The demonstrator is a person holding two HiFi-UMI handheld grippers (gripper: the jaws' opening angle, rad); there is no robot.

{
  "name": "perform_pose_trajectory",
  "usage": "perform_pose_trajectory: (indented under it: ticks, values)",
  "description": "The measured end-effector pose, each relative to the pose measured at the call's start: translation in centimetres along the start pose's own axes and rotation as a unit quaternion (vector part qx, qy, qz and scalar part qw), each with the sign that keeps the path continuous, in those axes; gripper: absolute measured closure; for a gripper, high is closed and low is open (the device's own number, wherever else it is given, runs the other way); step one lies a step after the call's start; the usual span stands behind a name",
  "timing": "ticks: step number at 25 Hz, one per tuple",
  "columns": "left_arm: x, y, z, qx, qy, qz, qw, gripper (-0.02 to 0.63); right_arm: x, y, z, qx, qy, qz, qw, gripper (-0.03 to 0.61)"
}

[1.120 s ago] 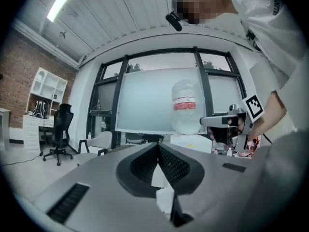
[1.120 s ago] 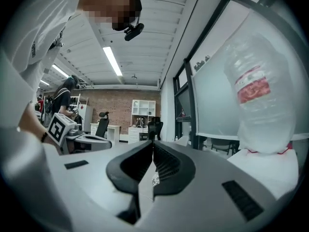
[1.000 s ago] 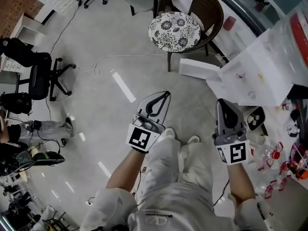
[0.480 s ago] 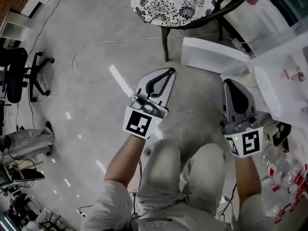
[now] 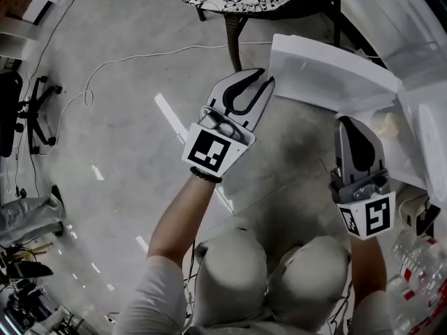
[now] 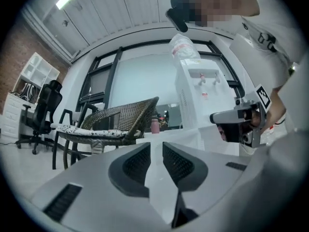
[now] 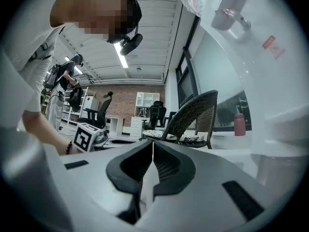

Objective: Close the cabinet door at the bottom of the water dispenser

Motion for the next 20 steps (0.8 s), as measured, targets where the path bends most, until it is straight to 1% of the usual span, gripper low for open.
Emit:
perform_pose_trajectory:
  ticks: [2, 4, 6, 9, 13, 15, 17, 20]
  values:
    - [-0.9, 0.2, 1.7, -0.004, 0.000, 0.019, 0.9998, 0.504, 0.1, -0.2, 1.3, 0.000, -0.002, -0.006, 1.000, 0.561]
    - [-1.7, 0.7, 3.0, -0.002, -0.001, 0.032, 0.9995, 0.471, 0.3, -0.6, 2.2, -0.011, -0.006, -0.005, 1.000, 0.561]
    - [-2.1, 1.2, 3.8, 0.007, -0.003, 0.041, 0.9991, 0.461, 0.7, -0.8, 2.9, -0.022, -0.004, -0.004, 1.000, 0.561]
    - [-2.6, 2.2, 4.9, 0.023, -0.008, 0.057, 0.9981, 0.426, 1.3, -1.1, 3.6, -0.017, 0.004, -0.006, 1.000, 0.561]
    - [-3.6, 2.9, 6.4, 0.016, -0.012, 0.069, 0.9974, 0.403, 2.0, -1.6, 4.3, -0.018, 0.006, -0.003, 1.000, 0.561]
    - [-4.2, 2.6, 6.9, 0.013, -0.011, 0.068, 0.9976, 0.390, 2.1, -1.6, 4.8, -0.014, 0.007, -0.001, 1.000, 0.561]
    - [-4.7, 2.4, 6.9, 0.009, -0.014, 0.055, 0.9984, 0.375, 2.0, -1.6, 5.2, -0.012, 0.005, 0.002, 1.000, 0.561]
    - [-5.6, 2.2, 7.2, 0.003, -0.019, 0.041, 0.9990, 0.373, 1.9, -1.7, 5.9, -0.015, 0.007, 0.007, 1.000, 0.561]
Point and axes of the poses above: the fingertips, and each gripper's own axes: x backward along the fingers, y to its left, z out of its underside, the point moved 4 cm from there along x, backward along the fingers, and after that the axes turned 7 degrees about -y, right-handed, at the moved point
